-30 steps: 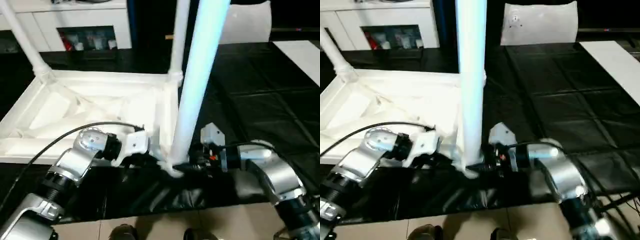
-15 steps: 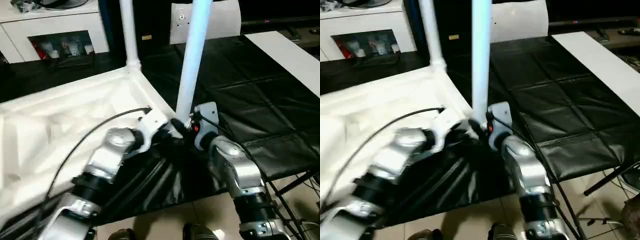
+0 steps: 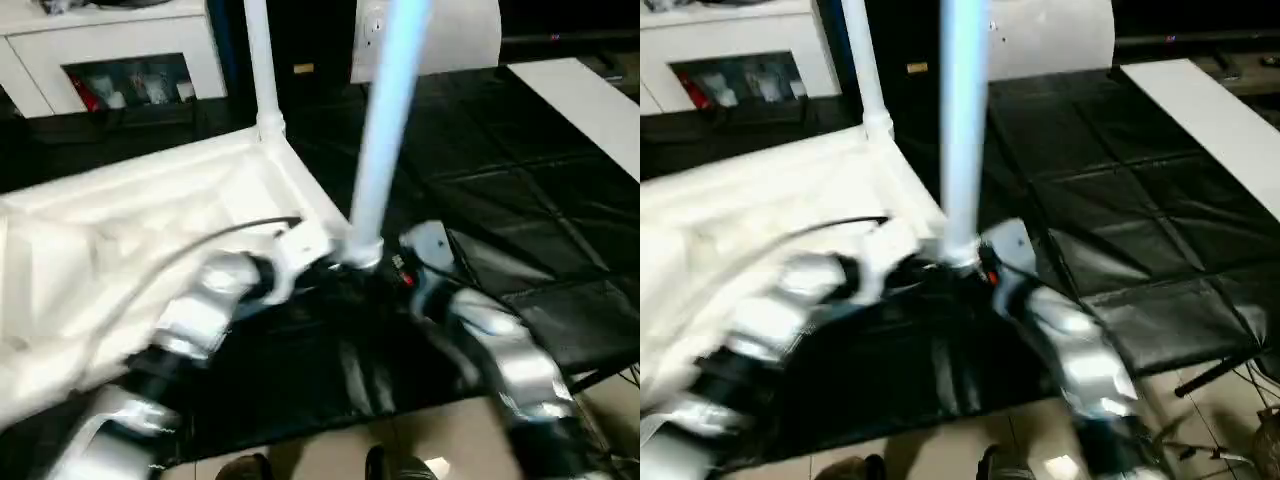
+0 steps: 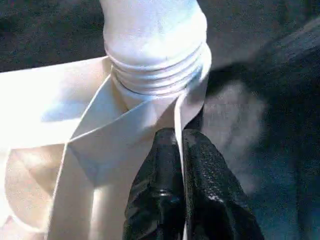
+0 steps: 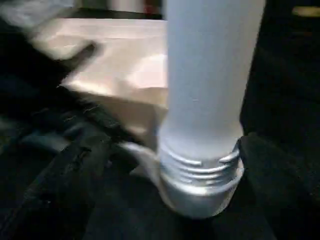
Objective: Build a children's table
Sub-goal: Rotate leg to tighten
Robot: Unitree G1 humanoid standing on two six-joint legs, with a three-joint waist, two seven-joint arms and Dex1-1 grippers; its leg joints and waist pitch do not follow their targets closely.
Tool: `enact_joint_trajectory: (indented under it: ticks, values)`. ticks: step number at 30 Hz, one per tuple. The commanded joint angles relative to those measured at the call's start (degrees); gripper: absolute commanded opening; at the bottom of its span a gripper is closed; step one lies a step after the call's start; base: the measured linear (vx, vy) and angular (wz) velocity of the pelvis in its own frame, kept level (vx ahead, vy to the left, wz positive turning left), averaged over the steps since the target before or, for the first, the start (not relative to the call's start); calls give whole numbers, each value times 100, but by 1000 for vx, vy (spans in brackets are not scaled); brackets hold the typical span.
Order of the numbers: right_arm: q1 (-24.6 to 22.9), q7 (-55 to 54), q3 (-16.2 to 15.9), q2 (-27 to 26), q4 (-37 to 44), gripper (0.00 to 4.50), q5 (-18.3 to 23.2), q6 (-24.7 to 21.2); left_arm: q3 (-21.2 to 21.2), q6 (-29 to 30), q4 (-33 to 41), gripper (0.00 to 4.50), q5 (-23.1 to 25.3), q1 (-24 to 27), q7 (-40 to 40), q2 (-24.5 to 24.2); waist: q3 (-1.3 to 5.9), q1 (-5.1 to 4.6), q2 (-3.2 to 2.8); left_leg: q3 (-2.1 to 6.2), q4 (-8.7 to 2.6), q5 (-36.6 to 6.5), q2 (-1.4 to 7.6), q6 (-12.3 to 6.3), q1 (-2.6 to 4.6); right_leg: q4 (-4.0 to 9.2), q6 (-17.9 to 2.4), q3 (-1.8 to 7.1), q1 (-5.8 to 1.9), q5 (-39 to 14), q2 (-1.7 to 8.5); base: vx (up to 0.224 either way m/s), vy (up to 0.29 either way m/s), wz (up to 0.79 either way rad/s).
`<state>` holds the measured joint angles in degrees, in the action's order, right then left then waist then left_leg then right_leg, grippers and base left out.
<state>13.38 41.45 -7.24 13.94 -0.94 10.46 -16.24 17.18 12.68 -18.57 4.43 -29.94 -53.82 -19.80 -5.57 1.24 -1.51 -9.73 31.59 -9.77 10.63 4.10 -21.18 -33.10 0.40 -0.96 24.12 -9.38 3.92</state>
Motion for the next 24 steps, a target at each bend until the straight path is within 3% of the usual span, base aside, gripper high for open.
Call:
enact_joint_trajectory:
  ticks: [1,4,7,13,15,18,24]
  values:
    - [27,596,-23,195,207,444,280,-103,297,-449,-123,0,-36,78,-602,-185,401,46,39,3,-284,-1014,165,-497,5,335,-1228,160,-317,-956,280,0,0,0]
    - [90,1280,-79,679,219,444,438,-104,285,-788,-212,0,-289,65,-1386,-442,426,81,39,-24,-235,-711,160,-557,6,243,-1538,156,-352,-166,250,0,0,0]
    - [165,1683,-188,961,159,444,407,-8,293,-941,-251,0,-451,19,-1874,-569,431,139,53,-54,-218,-692,172,-613,42,223,-1654,161,-349,-92,254,0,0,0]
    - [501,2499,-517,1391,-125,444,365,101,510,-1380,-453,0,-649,-175,-2765,-782,409,243,36,-51,-247,-1082,222,-383,88,267,-1558,153,-321,-959,284,0,0,0]
    - [653,2723,-688,1460,-242,444,258,224,569,-1498,-491,0,-663,-249,-2930,-795,425,263,73,-63,-234,-1128,220,-351,105,272,-1532,163,-310,-1040,283,0,0,0]
    - [779,2930,-844,1495,-366,444,178,327,592,-1636,-590,0,-649,-323,-3071,-797,433,312,73,-58,-225,-1038,221,-328,85,253,-1478,169,-314,-1073,291,0,0,0]
    - [943,3106,-999,1427,-564,398,152,390,606,-1799,-721,0,-629,-385,-3206,-790,437,354,97,-52,-205,-1041,205,-299,63,238,-1423,169,-309,-1182,292,0,0,0]
